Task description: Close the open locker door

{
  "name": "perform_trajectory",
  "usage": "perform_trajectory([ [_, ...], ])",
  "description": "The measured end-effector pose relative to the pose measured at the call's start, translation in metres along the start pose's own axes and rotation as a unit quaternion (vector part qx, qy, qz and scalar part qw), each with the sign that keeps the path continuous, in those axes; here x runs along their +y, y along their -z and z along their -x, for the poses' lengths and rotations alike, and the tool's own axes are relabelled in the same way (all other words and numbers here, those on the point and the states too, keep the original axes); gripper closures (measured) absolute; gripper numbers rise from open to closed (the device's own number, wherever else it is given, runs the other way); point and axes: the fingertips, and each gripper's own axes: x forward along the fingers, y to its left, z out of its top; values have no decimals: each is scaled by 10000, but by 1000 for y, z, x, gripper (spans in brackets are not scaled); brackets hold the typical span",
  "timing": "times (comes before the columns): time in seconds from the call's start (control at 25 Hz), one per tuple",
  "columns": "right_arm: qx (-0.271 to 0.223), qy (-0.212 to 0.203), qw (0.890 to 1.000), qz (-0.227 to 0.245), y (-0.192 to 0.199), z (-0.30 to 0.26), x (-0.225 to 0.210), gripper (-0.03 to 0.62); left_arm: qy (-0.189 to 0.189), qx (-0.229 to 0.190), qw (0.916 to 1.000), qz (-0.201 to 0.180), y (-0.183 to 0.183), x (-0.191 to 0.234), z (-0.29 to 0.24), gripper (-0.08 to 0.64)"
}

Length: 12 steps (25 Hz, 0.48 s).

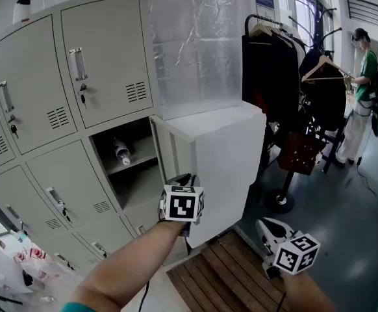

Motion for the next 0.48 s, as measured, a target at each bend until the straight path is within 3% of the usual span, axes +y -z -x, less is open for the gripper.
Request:
perform_trajectory([
  [0.48, 32, -346, 9994, 92, -1, -37, 44, 594, -117, -48, 9999, 34, 14, 42, 52, 492],
])
